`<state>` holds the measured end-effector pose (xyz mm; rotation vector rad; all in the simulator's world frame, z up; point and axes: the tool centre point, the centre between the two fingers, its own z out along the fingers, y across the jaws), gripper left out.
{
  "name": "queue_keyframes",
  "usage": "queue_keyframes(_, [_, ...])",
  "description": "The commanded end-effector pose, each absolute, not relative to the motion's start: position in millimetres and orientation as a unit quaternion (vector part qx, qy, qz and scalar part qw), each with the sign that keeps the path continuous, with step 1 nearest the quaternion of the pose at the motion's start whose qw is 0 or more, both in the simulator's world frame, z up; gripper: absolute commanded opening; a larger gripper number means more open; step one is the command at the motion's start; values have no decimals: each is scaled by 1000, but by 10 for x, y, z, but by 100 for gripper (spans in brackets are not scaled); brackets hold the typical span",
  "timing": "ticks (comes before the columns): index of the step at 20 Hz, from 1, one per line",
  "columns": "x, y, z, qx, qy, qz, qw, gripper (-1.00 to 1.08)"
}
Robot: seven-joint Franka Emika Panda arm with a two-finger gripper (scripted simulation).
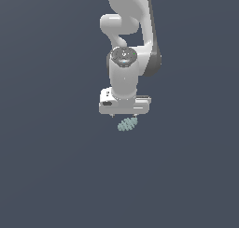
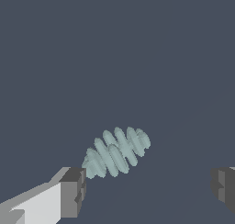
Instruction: Pick up the object and move it to a goal position.
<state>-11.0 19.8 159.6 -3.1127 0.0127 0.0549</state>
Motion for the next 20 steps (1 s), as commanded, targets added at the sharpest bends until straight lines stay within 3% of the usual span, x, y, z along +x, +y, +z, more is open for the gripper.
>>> queue_keyframes(1, [-110, 198, 1596, -1000, 4, 18, 14, 100])
queue_keyframes(20, [-100, 43, 1545, -999, 44, 21, 19, 100])
